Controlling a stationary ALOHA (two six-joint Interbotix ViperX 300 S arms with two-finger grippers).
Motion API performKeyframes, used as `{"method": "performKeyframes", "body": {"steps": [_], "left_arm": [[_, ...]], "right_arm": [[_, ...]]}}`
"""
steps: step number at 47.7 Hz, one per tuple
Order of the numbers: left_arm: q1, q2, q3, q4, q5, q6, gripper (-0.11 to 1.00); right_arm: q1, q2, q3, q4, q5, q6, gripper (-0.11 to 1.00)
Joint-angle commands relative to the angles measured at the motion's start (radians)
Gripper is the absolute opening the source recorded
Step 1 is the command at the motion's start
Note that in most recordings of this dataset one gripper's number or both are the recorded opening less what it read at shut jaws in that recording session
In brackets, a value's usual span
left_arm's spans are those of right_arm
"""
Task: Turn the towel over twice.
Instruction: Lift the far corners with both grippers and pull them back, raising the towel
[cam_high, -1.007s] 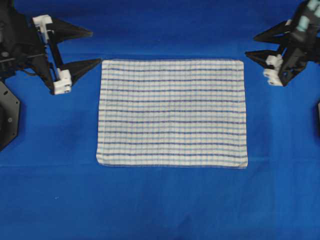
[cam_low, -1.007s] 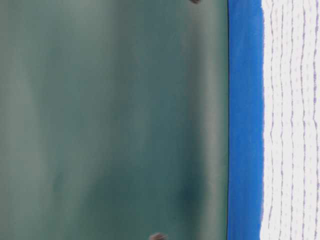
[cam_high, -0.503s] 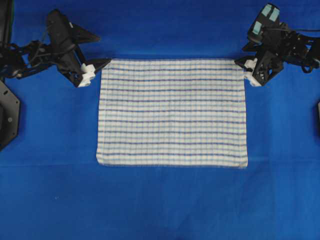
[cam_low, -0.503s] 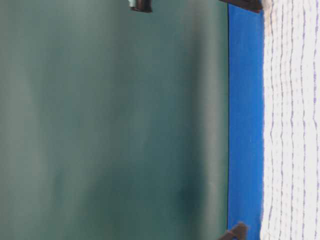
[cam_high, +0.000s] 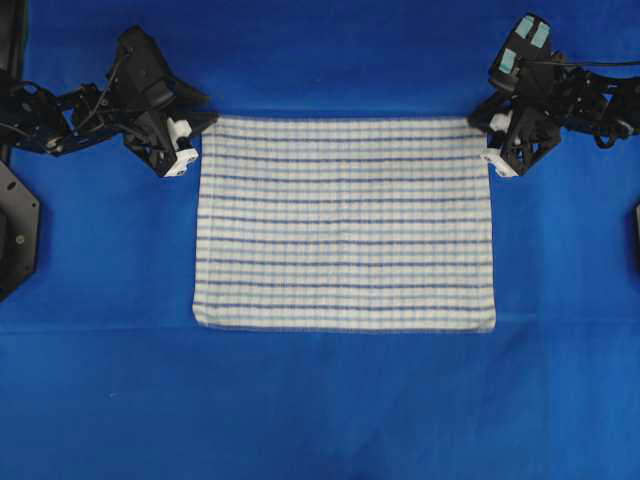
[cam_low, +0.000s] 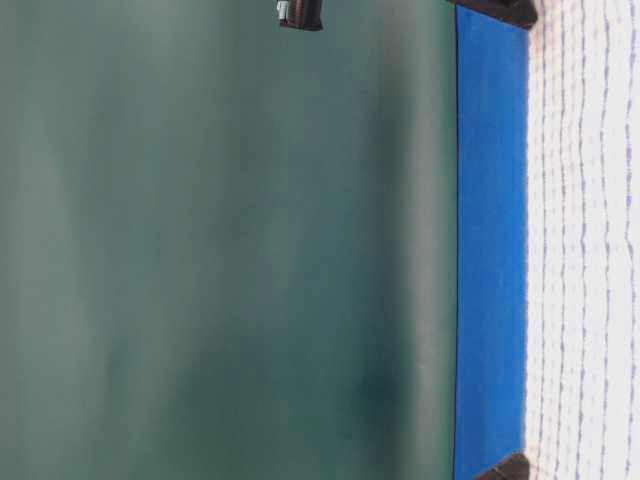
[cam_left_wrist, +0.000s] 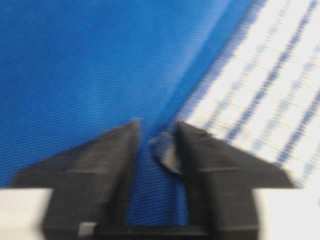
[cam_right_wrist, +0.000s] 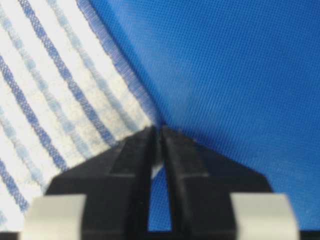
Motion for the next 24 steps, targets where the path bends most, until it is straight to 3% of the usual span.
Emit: {"method": "performKeyframes", "body": {"steps": [1, 4, 13, 24], "left_arm": [[-0.008, -0.009, -0.008, -0.003, 0.009, 0.002, 0.11], [-0.008, -0.011, -0.008, -0.003, 0.015, 0.002, 0.03], [-0.008, -0.038, -0.014, -0.003, 0.037, 0.008, 0.04], [0.014, -0.199, -0.046, -0.003, 0.155, 0.067, 0.04]], "right_arm": [[-0.005, -0.006, -0.011, -0.002, -0.002, -0.002, 0.05], [-0.005, -0.006, -0.011, -0.002, -0.005, 0.0, 0.05], [-0.009, -0.032, -0.006, 0.008, -0.006, 0.015, 0.05], [-0.06, -0.146, -0.011, 0.021, 0.006, 0.015, 0.05]]}}
